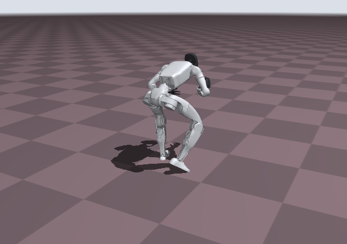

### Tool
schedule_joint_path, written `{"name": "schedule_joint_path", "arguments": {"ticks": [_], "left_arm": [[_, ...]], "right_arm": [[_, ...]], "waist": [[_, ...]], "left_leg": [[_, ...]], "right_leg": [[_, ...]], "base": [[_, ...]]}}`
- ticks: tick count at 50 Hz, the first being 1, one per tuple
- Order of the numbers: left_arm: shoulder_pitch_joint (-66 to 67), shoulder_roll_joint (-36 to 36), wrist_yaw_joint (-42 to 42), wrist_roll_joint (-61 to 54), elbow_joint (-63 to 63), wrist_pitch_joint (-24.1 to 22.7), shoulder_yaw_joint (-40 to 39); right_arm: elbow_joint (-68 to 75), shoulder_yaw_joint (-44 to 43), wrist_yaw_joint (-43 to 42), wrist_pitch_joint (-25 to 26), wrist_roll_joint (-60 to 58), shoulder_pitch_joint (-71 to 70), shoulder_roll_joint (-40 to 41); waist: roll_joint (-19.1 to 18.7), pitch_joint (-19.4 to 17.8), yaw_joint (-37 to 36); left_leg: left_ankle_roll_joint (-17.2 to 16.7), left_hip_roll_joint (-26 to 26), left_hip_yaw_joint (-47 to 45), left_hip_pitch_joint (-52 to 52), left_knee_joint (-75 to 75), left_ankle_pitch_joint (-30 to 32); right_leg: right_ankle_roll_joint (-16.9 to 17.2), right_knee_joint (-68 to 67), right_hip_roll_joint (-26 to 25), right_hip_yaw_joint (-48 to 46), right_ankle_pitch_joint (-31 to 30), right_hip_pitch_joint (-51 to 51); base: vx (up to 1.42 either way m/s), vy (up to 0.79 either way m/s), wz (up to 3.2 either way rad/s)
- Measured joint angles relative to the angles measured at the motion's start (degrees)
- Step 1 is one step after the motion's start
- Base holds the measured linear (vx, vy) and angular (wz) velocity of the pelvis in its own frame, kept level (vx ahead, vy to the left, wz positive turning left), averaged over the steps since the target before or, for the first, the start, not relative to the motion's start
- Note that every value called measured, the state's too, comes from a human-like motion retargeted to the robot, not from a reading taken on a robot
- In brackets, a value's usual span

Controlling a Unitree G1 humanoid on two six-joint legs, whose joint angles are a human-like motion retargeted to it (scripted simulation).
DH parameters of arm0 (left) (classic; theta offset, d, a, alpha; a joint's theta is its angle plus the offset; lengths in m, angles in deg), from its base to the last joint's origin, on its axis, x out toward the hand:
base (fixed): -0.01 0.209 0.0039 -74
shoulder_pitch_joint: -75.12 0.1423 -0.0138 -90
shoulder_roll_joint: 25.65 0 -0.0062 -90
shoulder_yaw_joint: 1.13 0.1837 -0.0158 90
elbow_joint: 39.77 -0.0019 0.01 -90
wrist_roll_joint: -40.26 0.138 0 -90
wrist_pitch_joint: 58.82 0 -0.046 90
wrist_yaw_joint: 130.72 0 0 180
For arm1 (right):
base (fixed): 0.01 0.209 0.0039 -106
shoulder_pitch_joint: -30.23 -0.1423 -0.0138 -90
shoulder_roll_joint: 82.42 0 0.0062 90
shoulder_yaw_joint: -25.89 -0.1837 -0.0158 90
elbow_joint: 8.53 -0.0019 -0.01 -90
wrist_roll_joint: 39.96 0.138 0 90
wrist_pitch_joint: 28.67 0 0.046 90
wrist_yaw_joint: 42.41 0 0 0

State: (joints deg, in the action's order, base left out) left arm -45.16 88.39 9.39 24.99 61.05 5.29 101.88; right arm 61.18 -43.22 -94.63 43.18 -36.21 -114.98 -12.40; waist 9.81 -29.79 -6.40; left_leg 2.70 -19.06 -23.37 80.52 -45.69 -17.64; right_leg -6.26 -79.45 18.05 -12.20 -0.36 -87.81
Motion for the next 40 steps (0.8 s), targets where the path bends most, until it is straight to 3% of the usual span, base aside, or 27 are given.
{"name": "schedule_joint_path", "arguments": {"ticks": [2, 3, 4, 8, 10, 16, 18, 22, 27, 32, 35, 40], "left_arm": [[-5.4, -0.9, -2.7, 1.1, 2.1, -2.3, 1.5], [-7.3, -2.2, -5.0, 1.1, 4.0, -6.6, 1.2], [-9.9, -2.8, -5.9, 2.1, 5.0, -7.8, 1.8], [-23.4, -2.9, -6.3, 9.0, 6.3, -4.3, 5.4], [-31.1, -1.4, -5.9, 14.6, 5.6, 1.4, 7.9], [-43.4, -3.1, -7.5, 18.3, 6.2, 1.7, 9.7], [-44.5, -3.4, -7.3, 17.4, 6.4, -0.3, 10.8], [-41.1, -2.5, -4.8, 13.9, 6.0, -5.3, 12.4], [-29.5, -0.8, -1.2, 8.9, 4.2, -8.2, 12.5], [-14.5, -0.1, 0.2, 5.6, 2.5, -7.3, 10.1], [-6.2, 0.0, 1.7, 2.4, 2.0, -7.1, 8.3], [4.1, 0.2, 5.1, -2.1, 1.7, -7.3, 5.7]], "right_arm": [[-0.2, -2.2, 0.4, -1.7, 0.2, 4.2, -1.7], [-1.5, -5.2, 1.3, -3.4, 0.1, 8.0, -4.6], [-2.0, -6.6, 1.9, -4.0, 0.4, 10.7, -5.9], [-2.1, -8.9, 3.7, -3.6, 1.1, 16.4, -7.1], [-1.5, -7.8, 4.3, -2.1, 0.3, 16.2, -5.9], [-1.1, -9.3, 5.3, -0.9, -0.4, 18.0, -5.7], [-1.2, -9.3, 5.7, -1.7, 0.2, 18.2, -5.0], [-1.4, -9.0, 7.7, -3.7, 1.9, 18.3, -4.2], [0.0, -7.9, 7.8, -5.3, 2.8, 16.1, -3.1], [1.4, -6.0, 5.7, -7.3, 4.9, 11.8, -0.6], [1.6, -5.7, 4.8, -8.3, 6.2, 8.6, 0.6], [2.1, -5.1, 2.9, -8.6, 4.8, 1.8, 0.9]], "waist": [[-0.9, 0.0, 0.5], [-3.1, 0.0, 0.9], [-4.3, 0.0, 1.3], [-5.4, 0.0, 3.0], [-4.0, 0.0, 4.3], [-4.9, 0.0, 8.9], [-5.9, 0.0, 10.2], [-8.2, 0.0, 11.5], [-10.8, 0.0, 11.3], [-11.8, 0.0, 10.8], [-11.3, 0.0, 10.1], [-9.6, 0.0, 7.7]], "left_leg": [[-0.6, 0.4, 0.9, -0.9, -2.4, -2.4], [-1.5, 1.1, 1.8, -1.5, -4.3, -3.9], [-1.9, 1.5, 2.6, -2.1, -5.3, -4.9], [-2.7, 2.6, 4.3, -3.8, -7.6, -7.0], [-3.1, 3.1, 4.0, -4.3, -7.3, -7.3], [-4.0, 7.6, 4.1, -6.8, -10.1, -10.8], [-3.9, 8.8, 4.8, -7.6, -11.4, -12.0], [-4.1, 10.1, 5.8, -9.8, -12.1, -14.4], [-3.6, 8.5, 7.0, -10.5, -16.7, -13.7], [-2.4, 2.0, 8.1, -2.2, -34.1, -2.4], [0.0, -1.8, 6.9, 1.9, -38.2, -2.6], [-0.1, -0.4, 4.8, 5.7, -25.9, -3.0]], "right_leg": [[0.3, -2.3, -0.1, 1.0, -0.8, -2.1], [1.4, -3.0, 0.1, 1.3, 1.0, -2.1], [1.8, -1.9, -0.5, 1.3, 2.3, -2.1], [2.8, 11.3, -3.3, -0.5, 4.2, -2.1], [3.1, 21.9, -4.8, -2.0, 2.8, -2.1], [6.6, 50.0, -5.3, -4.8, 2.0, 2.4], [8.4, 55.6, -6.1, -2.9, 1.4, 4.5], [10.8, 57.5, -5.8, -2.1, -4.3, 7.4], [10.2, 51.5, -4.6, -3.4, -6.9, 7.6], [6.8, 41.8, -4.4, -3.2, -0.8, 6.9], [5.4, 36.5, -4.3, -3.3, 3.7, 7.2], [4.6, 31.5, -4.8, -3.0, 9.5, 8.9]], "base": [[0.42, 0.23, 0.11], [0.42, 0.21, 0.68], [0.4, 0.17, 0.71], [0.37, 0.11, 0.36], [0.37, 0.07, 0.32], [0.43, 0.02, 0.9], [0.49, -0.07, 1.0], [0.51, -0.13, 0.74], [0.5, -0.22, 0.35], [0.49, -0.26, 0.19], [0.46, -0.22, 0.07], [0.42, -0.15, -0.09]]}}
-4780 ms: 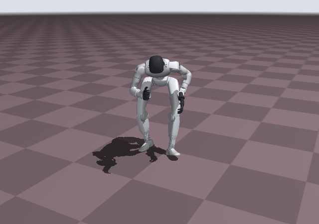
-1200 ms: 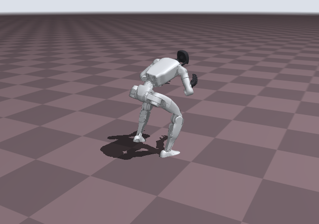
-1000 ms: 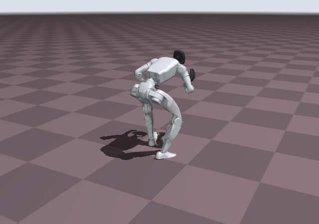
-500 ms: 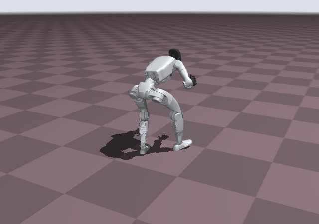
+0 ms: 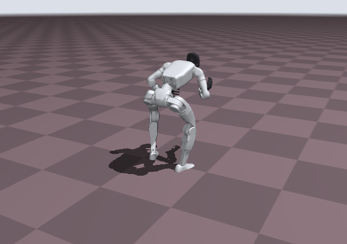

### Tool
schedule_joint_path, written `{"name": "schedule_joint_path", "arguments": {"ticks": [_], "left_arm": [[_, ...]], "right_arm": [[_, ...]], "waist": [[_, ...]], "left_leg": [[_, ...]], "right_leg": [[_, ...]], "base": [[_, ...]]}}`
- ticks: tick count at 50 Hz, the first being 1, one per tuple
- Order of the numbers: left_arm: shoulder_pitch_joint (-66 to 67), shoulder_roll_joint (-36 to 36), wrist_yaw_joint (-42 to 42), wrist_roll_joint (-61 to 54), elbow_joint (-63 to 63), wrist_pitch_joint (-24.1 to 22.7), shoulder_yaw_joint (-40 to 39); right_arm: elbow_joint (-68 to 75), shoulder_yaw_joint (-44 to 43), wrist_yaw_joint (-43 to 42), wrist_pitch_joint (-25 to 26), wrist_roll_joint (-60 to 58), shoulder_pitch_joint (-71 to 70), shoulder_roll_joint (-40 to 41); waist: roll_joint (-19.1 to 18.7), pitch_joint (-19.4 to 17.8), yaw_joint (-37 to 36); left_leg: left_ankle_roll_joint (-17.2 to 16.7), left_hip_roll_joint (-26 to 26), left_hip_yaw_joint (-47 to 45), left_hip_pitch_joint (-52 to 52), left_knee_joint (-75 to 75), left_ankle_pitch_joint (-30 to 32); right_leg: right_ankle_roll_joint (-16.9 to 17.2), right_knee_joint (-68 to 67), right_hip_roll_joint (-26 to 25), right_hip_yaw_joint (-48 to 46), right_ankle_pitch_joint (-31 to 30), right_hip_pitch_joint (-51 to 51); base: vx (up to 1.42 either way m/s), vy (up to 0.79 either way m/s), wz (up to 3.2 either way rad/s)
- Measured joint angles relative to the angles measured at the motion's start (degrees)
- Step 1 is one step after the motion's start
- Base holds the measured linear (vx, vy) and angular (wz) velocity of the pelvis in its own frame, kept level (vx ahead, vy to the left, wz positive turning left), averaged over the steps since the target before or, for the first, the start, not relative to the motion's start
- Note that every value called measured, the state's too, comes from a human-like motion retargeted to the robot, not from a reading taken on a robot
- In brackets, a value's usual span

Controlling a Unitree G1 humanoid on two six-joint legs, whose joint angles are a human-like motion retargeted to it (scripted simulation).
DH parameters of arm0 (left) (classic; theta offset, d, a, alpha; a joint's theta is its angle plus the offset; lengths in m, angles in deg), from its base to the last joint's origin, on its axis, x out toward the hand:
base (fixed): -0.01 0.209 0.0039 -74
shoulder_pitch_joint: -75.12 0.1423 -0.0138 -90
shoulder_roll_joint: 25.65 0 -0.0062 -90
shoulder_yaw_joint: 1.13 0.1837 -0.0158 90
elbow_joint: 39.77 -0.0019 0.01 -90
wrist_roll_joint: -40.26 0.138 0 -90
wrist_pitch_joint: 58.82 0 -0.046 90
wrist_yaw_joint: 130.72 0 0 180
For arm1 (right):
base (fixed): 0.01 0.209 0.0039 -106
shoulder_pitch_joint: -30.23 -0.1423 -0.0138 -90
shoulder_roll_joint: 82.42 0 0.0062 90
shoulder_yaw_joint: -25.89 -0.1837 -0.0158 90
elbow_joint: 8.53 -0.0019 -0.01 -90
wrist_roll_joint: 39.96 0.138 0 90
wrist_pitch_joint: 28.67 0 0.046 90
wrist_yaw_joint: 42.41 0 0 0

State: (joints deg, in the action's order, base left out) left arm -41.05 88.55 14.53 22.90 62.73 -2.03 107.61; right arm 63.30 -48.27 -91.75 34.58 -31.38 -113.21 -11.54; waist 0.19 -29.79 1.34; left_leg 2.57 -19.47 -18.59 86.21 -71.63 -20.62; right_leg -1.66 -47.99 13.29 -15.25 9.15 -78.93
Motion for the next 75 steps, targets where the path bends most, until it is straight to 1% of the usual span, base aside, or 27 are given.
{"name": "schedule_joint_path", "arguments": {"ticks": [5, 7, 10, 12, 15, 17, 20, 22, 25, 30, 35, 38, 40, 42, 45, 46, 48, 52, 55, 57, 60, 65, 68, 70, 72, 73, 75], "left_arm": [[6.3, -0.5, 1.6, -2.5, -0.3, 0.8, -1.6], [8.4, -1.1, 1.5, -3.4, -0.6, 0.8, -1.9], [10.9, -2.5, 0.8, -3.7, -1.3, 0.2, -1.9], [11.7, -3.5, 0.6, -3.5, -1.7, -0.8, -1.5], [10.9, -5.2, 0.9, -3.5, -2.2, -1.8, -1.0], [8.6, -6.6, 0.3, -3.4, -2.4, -2.4, -0.3], [3.5, -8.4, -2.0, -2.3, -2.3, -2.5, 0.3], [-1.2, -9.1, -4.1, -0.7, -2.1, -2.1, 0.8], [-9.6, -9.7, -6.8, 1.8, -1.7, -2.0, 2.0], [-24.9, -7.8, -9.4, 4.5, -0.9, -1.7, 4.8], [-38.8, -5.7, -9.1, 9.5, -0.6, 1.8, 8.5], [-44.3, -6.6, -10.0, 11.4, -0.1, 1.0, 8.6], [-46.4, -7.5, -9.9, 12.3, -0.3, 0.7, 8.7], [-46.5, -8.3, -10.8, 11.9, -0.7, -1.3, 8.1], [-43.7, -8.1, -11.2, 11.1, -2.6, -2.0, 8.4], [-41.7, -7.2, -10.3, 11.2, -3.6, -0.6, 9.2], [-36.6, -6.2, -10.2, 10.4, -4.5, -0.6, 9.1], [-23.2, -4.7, -8.8, 7.6, -5.1, -0.4, 7.2], [-13.4, -3.5, -6.7, 5.7, -4.9, 0.6, 4.8], [-7.9, -3.0, -5.8, 4.6, -4.5, 0.5, 2.8], [-1.3, -2.7, -5.6, 2.6, -3.8, -0.3, -0.2], [5.9, -2.2, -5.5, -1.7, -3.0, -1.7, -4.1], [8.6, -1.8, -5.3, -3.0, -3.2, -2.2, -5.9], [9.4, -1.7, -5.1, -3.5, -3.4, -2.7, -6.5], [8.7, -1.9, -5.0, -4.4, -3.6, -3.1, -6.2], [7.7, -2.2, -4.9, -5.1, -3.8, -3.2, -5.7], [4.6, -3.3, -5.1, -6.4, -4.2, -3.3, -4.0]], "right_arm": [[1.3, 0.9, -2.8, 2.7, -3.7, -6.0, -0.8], [1.8, 1.4, -3.7, 3.4, -4.7, -7.3, -0.7], [2.3, 2.1, -4.3, 2.5, -4.5, -7.0, 0.3], [2.7, 2.3, -4.2, 0.9, -3.9, -5.0, 1.6], [3.5, 1.7, -3.1, -0.5, -2.6, -0.3, 3.2], [3.8, 0.7, -1.9, -0.7, -1.3, 4.1, 3.7], [4.2, -0.8, -0.2, -0.4, 1.0, 10.9, 4.1], [4.3, -1.8, 0.7, -0.3, 2.3, 14.9, 4.0], [4.3, -3.0, 1.6, -0.1, 3.2, 19.4, 3.6], [3.9, -3.4, 1.9, 1.6, 2.4, 22.9, 2.6], [3.6, -1.3, 2.3, 3.0, 0.6, 23.4, 2.8], [3.2, -2.1, 3.8, 4.0, -0.6, 23.7, 1.7], [3.0, -2.3, 4.4, 4.8, -1.4, 23.3, 1.3], [2.7, -3.3, 4.6, 5.1, -2.5, 22.3, 0.6], [2.2, -2.8, 3.4, 5.0, -3.7, 19.4, 1.1], [2.4, -1.3, 2.6, 4.7, -3.8, 17.6, 2.3], [2.1, -0.3, 1.8, 3.6, -3.8, 15.0, 2.9], [0.5, 0.3, 1.6, 1.9, -2.2, 10.8, 2.7], [-0.2, 1.2, 1.4, 1.2, -1.5, 6.8, 2.7], [-0.2, 1.7, 0.7, 0.8, -2.0, 3.6, 2.2], [0.0, 2.4, -1.5, 0.9, -3.8, -1.5, 1.1], [0.9, 4.8, -4.8, 3.9, -8.6, -9.8, 0.0], [1.1, 7.0, -5.0, 4.7, -10.1, -12.9, 0.2], [1.0, 8.4, -4.7, 4.2, -10.0, -13.4, 0.4], [0.9, 9.4, -4.2, 3.4, -8.9, -12.3, 0.1], [0.9, 9.8, -3.8, 2.9, -8.0, -11.2, -0.3], [0.9, 10.0, -2.9, 2.6, -5.8, -8.3, -1.3]], "waist": [[1.9, 0.0, -3.8], [2.8, 0.0, -5.7], [4.3, 0.0, -8.4], [4.9, 0.0, -9.1], [5.5, 0.0, -9.0], [5.7, 0.0, -8.6], [6.0, 0.0, -8.2], [5.9, 0.0, -7.9], [5.7, 0.0, -7.2], [6.2, 0.0, -4.1], [6.9, 0.0, 1.5], [5.9, 0.0, 3.7], [5.2, 0.0, 4.4], [4.1, 0.0, 4.2], [3.0, 0.0, 3.4], [3.2, 0.0, 3.4], [2.6, 0.0, 3.0], [1.0, 0.0, 1.9], [0.8, 0.0, 1.1], [1.0, 0.0, 0.2], [1.3, 0.0, -1.6], [3.2, 0.0, -5.7], [5.4, 0.0, -8.7], [6.6, 0.0, -10.0], [7.3, 0.0, -10.1], [7.5, 0.0, -9.9], [7.7, 0.0, -9.6]], "left_leg": [[-0.9, 1.9, -8.8, -3.8, 25.8, 1.9], [-2.4, 3.5, -10.4, -6.8, 37.0, 2.8], [-5.1, 5.5, -8.6, -11.3, 48.9, 5.4], [-5.9, 6.2, -6.9, -13.3, 51.2, 7.7], [-5.6, 5.8, -7.1, -14.4, 48.8, 9.2], [-4.8, 5.1, -7.4, -14.0, 44.2, 8.6], [-4.1, 4.6, -6.6, -13.3, 37.2, 5.7], [-4.0, 4.4, -5.9, -13.1, 33.2, 3.2], [-3.6, 4.2, -5.1, -12.6, 28.2, 0.2], [-2.1, 4.9, -4.8, -12.6, 21.2, -4.3], [-1.4, 7.4, -4.2, -13.9, 15.1, -9.1], [-0.6, 8.7, -3.6, -14.9, 11.4, -12.0], [0.4, 9.0, -3.4, -15.8, 9.7, -13.6], [1.0, 8.5, -3.1, -16.9, 8.3, -15.3], [1.8, 6.7, -2.2, -18.4, 6.1, -16.5], [2.1, 5.7, -1.7, -18.3, 4.4, -15.5], [2.1, 3.5, 0.2, -16.8, -1.5, -12.0], [0.6, 0.0, 4.8, -10.4, -15.0, -2.1], [2.0, -1.5, 5.3, -6.1, -18.5, -2.8], [2.5, -0.8, 5.0, -3.4, -15.5, -4.6], [1.5, 2.0, 4.4, -0.4, -4.8, -4.1], [-1.3, 5.1, 0.5, -2.5, 25.4, 1.2], [-4.0, 6.7, 1.9, -6.7, 41.7, 5.8], [-4.7, 7.1, 3.5, -8.7, 45.7, 9.5], [-4.2, 7.1, 4.3, -8.9, 43.5, 11.3], [-3.7, 7.0, 4.5, -8.5, 41.0, 11.2], [-2.3, 6.7, 4.7, -7.6, 35.5, 9.9]], "right_leg": [[0.9, -2.5, -1.0, 0.5, 3.8, 2.4], [1.5, -3.0, -2.1, 1.0, 4.8, 3.6], [1.5, -3.1, -4.1, 1.8, 6.7, 5.9], [0.8, -3.5, -4.8, 2.0, 7.9, 7.6], [-0.5, -8.6, -3.6, 1.9, 7.0, 7.5], [-1.1, -16.1, -1.3, 1.9, 3.0, 4.8], [-1.9, -25.7, 2.5, 1.6, -3.1, 0.2], [-2.4, -26.7, 3.6, 1.2, -2.8, -2.4], [-1.8, -20.7, 2.0, 1.3, -1.7, -6.0], [-0.5, 0.4, -0.5, -0.4, -5.0, -8.4], [2.4, 23.0, -1.3, -0.7, -7.2, -5.5], [4.7, 27.5, -1.2, 0.9, -10.8, -3.7], [5.4, 27.7, -1.0, 1.4, -15.9, -2.8], [5.8, 25.4, -0.8, 0.8, -19.0, -2.6], [5.2, 20.4, -1.1, 0.2, -18.8, -3.0], [4.5, 18.8, -1.5, 0.4, -17.9, -3.0], [3.4, 14.4, -1.9, 0.4, -15.0, -3.2], [0.4, 4.8, -1.7, 0.4, -7.9, -3.0], [-1.0, -0.3, -1.1, 0.8, -3.0, -2.2], [-1.4, -2.5, -0.8, 1.2, -0.5, -1.5], [-1.9, -4.5, -0.5, 1.8, 2.4, -0.5], [-1.0, -5.4, -1.8, 3.0, 5.1, 1.4], [-0.4, -5.7, -4.2, 4.2, 7.0, 3.0], [-0.9, -6.7, -5.2, 4.6, 8.5, 4.1], [-2.2, -10.1, -4.7, 4.6, 9.0, 4.0], [-3.0, -13.0, -4.0, 4.7, 8.4, 3.2], [-4.6, -20.7, -2.2, 5.4, 4.0, 0.1]], "base": [[0.44, -0.04, -0.36], [0.48, 0.04, -0.83], [0.51, 0.11, -1.05], [0.52, 0.17, -0.75], [0.5, 0.21, -0.32], [0.49, 0.25, -0.09], [0.48, 0.25, -0.12], [0.45, 0.22, -0.14], [0.4, 0.18, -0.1], [0.4, 0.12, 0.19], [0.46, 0.02, 0.8], [0.51, -0.06, 0.77], [0.52, -0.11, 0.45], [0.53, -0.15, 0.06], [0.54, -0.2, -0.2], [0.55, -0.23, -0.24], [0.56, -0.23, -0.18], [0.56, -0.2, -0.01], [0.51, -0.16, 0.19], [0.46, -0.11, 0.17], [0.44, -0.08, 0.06], [0.45, -0.01, -0.46], [0.5, 0.08, -1.19], [0.51, 0.13, -0.99], [0.51, 0.18, -0.46], [0.5, 0.21, -0.2], [0.5, 0.24, -0.11]]}}
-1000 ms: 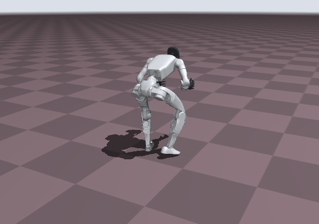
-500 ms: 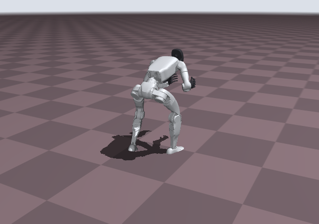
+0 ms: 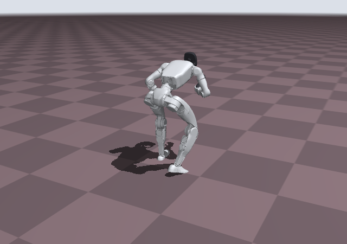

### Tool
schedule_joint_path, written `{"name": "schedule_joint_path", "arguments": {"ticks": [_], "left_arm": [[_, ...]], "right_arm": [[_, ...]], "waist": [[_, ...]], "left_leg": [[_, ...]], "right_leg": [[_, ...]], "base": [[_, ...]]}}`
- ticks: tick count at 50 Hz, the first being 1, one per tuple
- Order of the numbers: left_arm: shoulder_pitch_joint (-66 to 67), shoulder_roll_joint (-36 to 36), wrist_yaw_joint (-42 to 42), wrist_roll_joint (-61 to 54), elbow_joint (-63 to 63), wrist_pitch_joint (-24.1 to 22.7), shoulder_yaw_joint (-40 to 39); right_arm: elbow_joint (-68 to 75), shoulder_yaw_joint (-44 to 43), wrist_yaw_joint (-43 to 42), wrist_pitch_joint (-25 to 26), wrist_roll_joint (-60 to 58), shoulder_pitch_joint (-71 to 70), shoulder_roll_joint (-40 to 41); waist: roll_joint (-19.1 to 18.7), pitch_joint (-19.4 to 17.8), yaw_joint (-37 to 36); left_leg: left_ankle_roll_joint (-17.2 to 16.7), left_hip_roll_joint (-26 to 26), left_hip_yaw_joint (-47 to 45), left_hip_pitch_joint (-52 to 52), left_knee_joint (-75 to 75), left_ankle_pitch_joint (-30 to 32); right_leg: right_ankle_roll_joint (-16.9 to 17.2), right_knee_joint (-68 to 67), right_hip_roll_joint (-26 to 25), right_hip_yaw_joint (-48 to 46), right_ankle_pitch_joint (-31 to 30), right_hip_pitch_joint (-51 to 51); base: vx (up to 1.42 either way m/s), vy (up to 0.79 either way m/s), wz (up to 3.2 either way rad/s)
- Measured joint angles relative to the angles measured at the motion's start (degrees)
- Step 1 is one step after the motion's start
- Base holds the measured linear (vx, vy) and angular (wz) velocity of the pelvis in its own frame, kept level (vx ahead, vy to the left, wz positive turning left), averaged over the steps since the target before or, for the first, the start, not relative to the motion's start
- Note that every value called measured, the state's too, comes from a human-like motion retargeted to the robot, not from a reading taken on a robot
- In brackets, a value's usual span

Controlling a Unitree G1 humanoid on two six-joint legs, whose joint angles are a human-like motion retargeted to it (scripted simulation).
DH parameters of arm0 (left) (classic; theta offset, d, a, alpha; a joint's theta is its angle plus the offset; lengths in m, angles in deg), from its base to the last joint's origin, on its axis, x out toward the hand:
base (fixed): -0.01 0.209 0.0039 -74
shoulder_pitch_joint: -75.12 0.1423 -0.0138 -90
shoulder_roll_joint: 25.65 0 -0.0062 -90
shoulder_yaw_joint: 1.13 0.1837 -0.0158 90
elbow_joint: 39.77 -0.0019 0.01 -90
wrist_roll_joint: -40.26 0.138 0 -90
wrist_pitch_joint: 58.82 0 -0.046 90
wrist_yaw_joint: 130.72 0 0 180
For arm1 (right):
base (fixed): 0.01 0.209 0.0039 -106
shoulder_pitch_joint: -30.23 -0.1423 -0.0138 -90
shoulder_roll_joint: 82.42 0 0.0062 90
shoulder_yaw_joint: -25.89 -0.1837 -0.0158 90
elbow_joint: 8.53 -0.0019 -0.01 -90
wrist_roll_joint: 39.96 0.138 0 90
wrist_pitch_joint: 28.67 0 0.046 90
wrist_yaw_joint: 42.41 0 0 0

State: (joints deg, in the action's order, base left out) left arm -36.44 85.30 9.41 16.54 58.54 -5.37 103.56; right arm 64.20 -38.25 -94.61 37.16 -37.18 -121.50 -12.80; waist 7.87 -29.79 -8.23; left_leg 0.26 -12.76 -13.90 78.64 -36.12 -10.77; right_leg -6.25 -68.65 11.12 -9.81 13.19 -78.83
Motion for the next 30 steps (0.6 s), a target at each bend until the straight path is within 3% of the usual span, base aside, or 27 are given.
{"name": "schedule_joint_path", "arguments": {"ticks": [4, 7, 11, 17, 22, 25, 30], "left_arm": [[-10.0, -2.5, -1.6, -1.2, -0.9, -0.5, 4.4], [-18.2, -4.5, -3.6, 0.6, -1.5, -0.6, 7.6], [-29.9, -5.7, -5.6, 4.1, -1.1, -0.7, 11.0], [-43.8, -1.8, -5.3, 7.8, 0.8, -1.9, 15.6], [-44.7, 2.3, -2.7, 6.4, 2.1, -4.2, 20.7], [-39.9, 4.7, -0.2, 4.3, 2.4, -5.5, 22.2], [-24.3, 7.4, -0.6, 4.8, 1.3, -2.4, 18.8]], "right_arm": [[0.2, -1.6, 2.2, 0.6, 3.7, 7.9, -1.3], [0.5, -3.5, 3.2, 0.3, 5.3, 14.6, -1.4], [1.1, -5.7, 4.0, 0.3, 5.8, 20.5, -2.0], [1.4, -5.3, 5.1, 1.6, 3.3, 19.3, -4.8], [1.2, -3.3, 5.4, 2.6, 0.3, 14.0, -9.4], [1.4, -2.3, 4.3, 1.3, 0.1, 9.3, -10.6], [2.0, -0.7, 0.4, 2.0, -3.7, 0.4, -9.5]], "waist": [[-0.1, 0.0, 1.0], [-1.9, 0.0, 2.0], [-3.7, 0.0, 3.7], [-5.7, 0.0, 10.6], [-10.1, 0.0, 13.8], [-12.4, 0.0, 13.1], [-13.1, 0.0, 11.5]], "left_leg": [[2.0, -0.2, 0.3, 0.5, -8.9, -5.8], [1.7, -0.4, 2.2, -1.0, -14.1, -10.3], [1.3, -0.1, 3.3, -2.6, -18.5, -14.4], [0.6, 5.1, 3.5, -3.7, -21.0, -18.0], [0.2, 8.3, 4.0, -6.1, -23.2, -20.0], [0.4, 7.1, 5.3, -3.2, -31.4, -16.3], [-1.8, 2.8, 7.0, 7.4, -47.6, -1.0]], "right_leg": [[0.6, -13.1, -0.3, 4.8, -14.7, -9.3], [2.0, -12.3, -2.5, 5.5, -13.8, -11.1], [2.7, 4.9, -4.1, 4.2, -11.6, -11.1], [8.1, 42.8, -2.8, 6.4, -12.8, -7.1], [10.3, 48.9, 1.3, 5.5, -23.9, -3.0], [8.7, 43.3, 1.6, 5.5, -24.7, -4.0], [5.7, 32.1, 0.6, 6.1, -17.3, -6.2]], "base": [[0.49, 0.24, -0.13], [0.49, 0.18, -0.02], [0.47, 0.13, 0.11], [0.5, 0.02, 1.04], [0.54, -0.14, 1.15], [0.52, -0.24, 0.31], [0.51, -0.25, -0.05]]}}
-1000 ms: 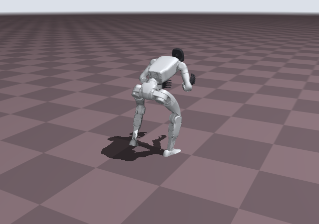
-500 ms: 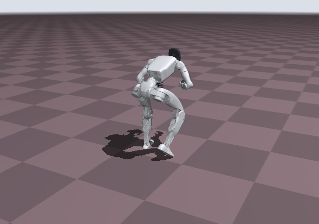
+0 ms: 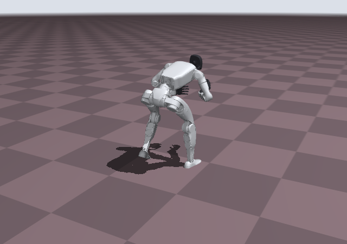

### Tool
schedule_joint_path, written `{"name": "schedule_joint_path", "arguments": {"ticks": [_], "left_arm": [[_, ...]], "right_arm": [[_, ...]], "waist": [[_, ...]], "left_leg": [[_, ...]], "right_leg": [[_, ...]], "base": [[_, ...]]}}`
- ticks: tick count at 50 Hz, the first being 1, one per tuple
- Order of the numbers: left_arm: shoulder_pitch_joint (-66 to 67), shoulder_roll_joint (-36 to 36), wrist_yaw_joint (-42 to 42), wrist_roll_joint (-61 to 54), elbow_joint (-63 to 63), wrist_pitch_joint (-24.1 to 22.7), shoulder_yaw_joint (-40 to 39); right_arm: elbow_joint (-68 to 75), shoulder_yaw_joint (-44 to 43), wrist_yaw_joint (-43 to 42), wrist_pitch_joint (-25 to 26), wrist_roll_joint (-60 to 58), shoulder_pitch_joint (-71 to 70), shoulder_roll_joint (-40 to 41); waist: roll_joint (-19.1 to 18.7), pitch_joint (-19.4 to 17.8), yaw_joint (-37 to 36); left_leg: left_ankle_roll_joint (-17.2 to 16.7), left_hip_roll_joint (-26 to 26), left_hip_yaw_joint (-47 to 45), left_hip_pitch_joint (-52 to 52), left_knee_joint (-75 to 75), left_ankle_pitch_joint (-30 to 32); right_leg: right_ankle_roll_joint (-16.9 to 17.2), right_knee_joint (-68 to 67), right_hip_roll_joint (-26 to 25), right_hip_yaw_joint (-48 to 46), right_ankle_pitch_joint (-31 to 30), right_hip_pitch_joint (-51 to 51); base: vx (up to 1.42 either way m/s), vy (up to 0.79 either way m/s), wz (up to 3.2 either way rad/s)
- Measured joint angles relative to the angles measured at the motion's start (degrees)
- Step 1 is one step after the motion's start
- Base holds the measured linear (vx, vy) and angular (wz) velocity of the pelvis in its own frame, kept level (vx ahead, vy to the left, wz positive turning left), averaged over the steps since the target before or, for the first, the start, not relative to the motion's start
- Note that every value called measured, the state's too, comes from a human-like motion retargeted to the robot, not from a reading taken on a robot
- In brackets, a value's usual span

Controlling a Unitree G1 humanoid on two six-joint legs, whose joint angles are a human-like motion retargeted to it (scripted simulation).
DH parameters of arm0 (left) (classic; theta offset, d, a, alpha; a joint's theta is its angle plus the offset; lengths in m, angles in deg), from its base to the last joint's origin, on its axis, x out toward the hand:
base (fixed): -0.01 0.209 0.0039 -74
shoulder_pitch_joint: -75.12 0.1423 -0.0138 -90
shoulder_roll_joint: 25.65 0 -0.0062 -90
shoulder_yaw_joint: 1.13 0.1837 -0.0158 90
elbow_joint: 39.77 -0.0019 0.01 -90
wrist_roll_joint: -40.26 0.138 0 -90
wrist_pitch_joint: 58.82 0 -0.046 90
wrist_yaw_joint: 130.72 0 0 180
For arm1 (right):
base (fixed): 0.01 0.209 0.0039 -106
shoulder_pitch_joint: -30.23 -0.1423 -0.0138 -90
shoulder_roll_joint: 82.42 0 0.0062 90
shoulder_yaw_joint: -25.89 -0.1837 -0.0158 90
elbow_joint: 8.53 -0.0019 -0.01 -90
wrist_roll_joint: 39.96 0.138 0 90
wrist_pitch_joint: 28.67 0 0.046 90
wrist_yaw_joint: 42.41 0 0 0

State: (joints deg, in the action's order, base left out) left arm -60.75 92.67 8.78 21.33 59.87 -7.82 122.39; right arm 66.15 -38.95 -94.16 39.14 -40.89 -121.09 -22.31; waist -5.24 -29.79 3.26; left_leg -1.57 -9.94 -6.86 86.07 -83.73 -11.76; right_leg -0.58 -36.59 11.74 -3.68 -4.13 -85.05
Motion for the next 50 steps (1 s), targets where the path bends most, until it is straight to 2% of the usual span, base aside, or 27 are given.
{"name": "schedule_joint_path", "arguments": {"ticks": [2, 5, 7, 10, 11, 12, 13, 14, 18, 20, 22, 24, 27, 28, 30, 33, 37, 40, 42, 45, 48, 50], "left_arm": [[6.6, -0.2, -0.4, 0.8, -0.6, 1.5, -2.1], [15.2, -1.3, 0.9, 0.5, -1.5, 2.2, -4.9], [19.5, -1.5, 2.6, -0.2, -1.8, 3.3, -6.7], [22.6, 0.1, 6.3, 0.1, -3.2, 9.3, -8.5], [24.1, -0.7, 6.3, -0.1, -2.8, 9.0, -9.4], [25.9, -2.2, 4.4, -1.4, -1.9, 10.7, -10.7], [28.4, -5.0, -1.1, -4.9, 0.4, 16.3, -13.1], [30.2, -6.6, -2.7, -6.6, 1.6, 18.8, -14.9], [31.7, -9.3, -1.8, -9.2, 2.7, 20.1, -17.4], [30.0, -10.6, -1.5, -10.8, 2.7, 20.1, -17.0], [26.7, -12.0, -1.6, -11.7, 2.3, 20.3, -15.6], [22.5, -13.3, -2.4, -11.4, 2.1, 20.8, -14.1], [15.0, -15.0, -4.3, -10.0, 2.3, 21.9, -12.0], [12.7, -15.6, -5.0, -9.5, 2.3, 22.3, -11.3], [8.4, -17.1, -6.1, -8.5, 2.5, 23.1, -10.4], [0.8, -19.1, -6.7, -7.0, 3.5, 23.4, -10.2], [-12.0, -18.9, -3.9, -7.9, 5.2, 21.5, -9.2], [-19.1, -18.0, -2.1, -9.0, 6.7, 19.6, -8.4], [-21.3, -18.2, -0.9, -10.2, 7.5, 18.4, -8.2], [-22.5, -17.7, 0.9, -10.0, 8.5, 17.6, -7.7], [-20.5, -15.9, 2.3, -8.7, 9.3, 17.7, -7.4], [-17.4, -14.3, 2.5, -7.9, 9.7, 18.0, -7.7]], "right_arm": [[-0.2, 0.7, -1.1, 1.5, -3.3, -3.9, -0.3], [-1.2, 1.7, -1.7, 3.1, -7.5, -9.3, -1.0], [-1.8, 2.6, -2.1, 4.5, -9.2, -12.9, -1.0], [-0.4, 5.1, -3.8, 8.5, -9.3, -19.2, 2.1], [-0.6, 4.8, -3.5, 8.4, -10.1, -19.8, 1.8], [-0.3, 5.2, -1.2, 12.2, -13.3, -20.2, 2.1], [0.5, 7.3, 5.2, 24.1, -21.3, -20.0, 3.8], [-0.2, 7.2, 7.0, 27.9, -23.3, -19.0, 4.6], [-2.5, 4.0, 5.9, 26.7, -19.8, -13.5, 7.0], [-2.4, 2.7, 5.6, 25.9, -17.7, -9.7, 8.1], [-2.2, 1.6, 5.9, 24.7, -14.9, -4.5, 9.0], [-1.8, 0.7, 6.8, 23.5, -12.1, 0.9, 10.1], [-1.2, -0.5, 8.5, 22.3, -8.9, 8.8, 12.4], [-0.9, -0.8, 9.0, 22.1, -8.2, 11.6, 13.4], [-0.6, -1.8, 9.0, 21.4, -7.4, 17.3, 14.7], [-0.3, -3.9, 8.2, 20.3, -7.2, 22.6, 15.3], [0.7, -3.9, 10.4, 20.5, -7.6, 21.4, 16.1], [1.5, -3.7, 11.1, 21.1, -8.7, 19.2, 15.9], [1.6, -4.1, 10.5, 21.1, -9.1, 18.8, 15.0], [1.6, -4.0, 10.2, 21.2, -9.5, 17.9, 13.0], [1.7, -3.8, 10.1, 21.1, -9.9, 15.9, 11.4], [1.5, -3.9, 10.0, 20.8, -10.0, 14.5, 10.5]], "waist": [[0.4, 0.0, -0.7], [1.5, 0.0, -2.2], [2.5, 0.0, -3.5], [6.0, 0.0, -6.4], [6.0, 0.0, -7.5], [6.5, 0.0, -8.2], [7.8, 0.0, -8.1], [8.5, 0.0, -8.7], [10.6, 0.0, -10.8], [11.4, 0.0, -10.6], [11.8, 0.0, -10.1], [12.1, 0.0, -9.8], [12.6, 0.0, -9.3], [12.3, 0.0, -9.1], [11.2, 0.0, -8.8], [10.4, 0.0, -8.0], [12.8, 0.0, -4.9], [13.7, 0.0, 0.3], [12.9, 0.0, 3.3], [11.6, 0.0, 5.4], [10.1, 0.0, 4.6], [9.0, 0.0, 3.3]], "left_leg": [[0.4, -1.1, -0.2, 2.7, 0.9, -0.2], [1.1, -1.0, -0.8, 3.9, 10.7, -3.1], [1.1, -0.8, -1.6, 3.8, 21.3, -2.6], [1.6, -2.2, -4.3, 3.1, 40.4, -0.3], [0.8, -2.5, -5.1, 1.6, 45.9, -0.4], [0.2, -2.4, -6.3, -0.3, 51.8, 0.0], [-0.1, -1.7, -8.4, -2.8, 58.5, 1.1], [-0.5, -1.3, -9.1, -4.7, 62.5, 1.6], [-1.4, -1.2, -8.5, -8.2, 66.5, 4.8], [-1.0, -1.2, -8.6, -8.0, 63.3, 5.7], [-0.2, -1.2, -8.6, -6.9, 57.6, 5.1], [0.9, -1.1, -8.3, -6.0, 52.2, 3.8], [3.2, -0.7, -7.4, -5.6, 44.4, 0.0], [4.0, -0.7, -6.6, -6.4, 41.6, -1.8], [5.0, -0.8, -4.9, -8.1, 36.0, -5.6], [5.8, -0.9, -3.7, -10.2, 30.6, -10.0], [5.6, -0.3, -4.6, -11.1, 29.2, -12.7], [4.4, 2.9, -4.9, -12.3, 28.4, -14.3], [3.6, 5.1, -4.3, -14.1, 27.3, -15.8], [3.4, 6.8, -3.7, -16.2, 25.4, -18.1], [3.8, 5.9, -3.2, -16.4, 21.4, -19.0], [3.7, 4.5, -2.3, -14.7, 16.3, -16.9]], "right_leg": [[-0.1, -2.7, -0.3, 0.1, 2.5, 0.1], [0.6, -6.4, -0.9, 0.7, 5.8, 1.1], [0.5, -8.7, -1.5, 0.7, 8.0, 1.4], [-1.0, -10.2, -4.0, 0.4, 10.1, 0.9], [-0.5, -11.5, -4.6, 0.3, 11.5, 1.6], [0.3, -13.0, -5.1, 0.9, 12.7, 1.8], [1.9, -14.8, -5.3, 2.7, 13.6, 1.3], [2.5, -16.3, -5.7, 3.3, 14.8, 1.6], [1.5, -19.4, -6.7, 3.5, 19.9, 4.3], [0.5, -21.1, -5.8, 3.3, 22.2, 5.4], [-0.3, -25.9, -4.1, 3.1, 22.1, 4.9], [-0.4, -33.5, -2.7, 3.6, 17.1, 2.0], [0.7, -44.9, -2.5, 5.7, 4.2, -4.2], [1.0, -47.1, -2.8, 5.7, 1.8, -4.7], [0.5, -48.2, -2.7, 4.5, 2.4, -4.9], [0.3, -39.5, -2.2, 0.9, 7.9, -4.9], [2.2, -13.4, -3.3, -2.5, 5.3, -4.8], [5.7, 7.7, -1.8, -3.0, 4.1, -1.3], [8.6, 16.7, -0.3, -2.3, 3.5, 2.3], [11.3, 20.4, 2.0, -3.0, -0.9, 5.7], [11.5, 16.4, 2.9, -5.5, -4.2, 5.9], [11.0, 12.2, 2.7, -5.5, -4.8, 4.8]], "base": [[0.48, -0.2, -0.05], [0.48, -0.17, -0.17], [0.46, -0.14, -0.35], [0.47, -0.1, -0.85], [0.53, -0.01, -1.06], [0.54, 0.04, -0.93], [0.53, 0.07, -0.84], [0.54, 0.09, -0.82], [0.55, 0.12, -0.66], [0.53, 0.17, 0.08], [0.54, 0.19, 0.34], [0.53, 0.21, 0.23], [0.53, 0.21, 0.05], [0.54, 0.2, -0.07], [0.54, 0.18, -0.08], [0.5, 0.13, -0.07], [0.48, 0.06, 0.13], [0.54, -0.01, 1.26], [0.59, -0.09, 1.5], [0.58, -0.16, 0.96], [0.55, -0.22, 0.21], [0.54, -0.26, -0.01]]}}
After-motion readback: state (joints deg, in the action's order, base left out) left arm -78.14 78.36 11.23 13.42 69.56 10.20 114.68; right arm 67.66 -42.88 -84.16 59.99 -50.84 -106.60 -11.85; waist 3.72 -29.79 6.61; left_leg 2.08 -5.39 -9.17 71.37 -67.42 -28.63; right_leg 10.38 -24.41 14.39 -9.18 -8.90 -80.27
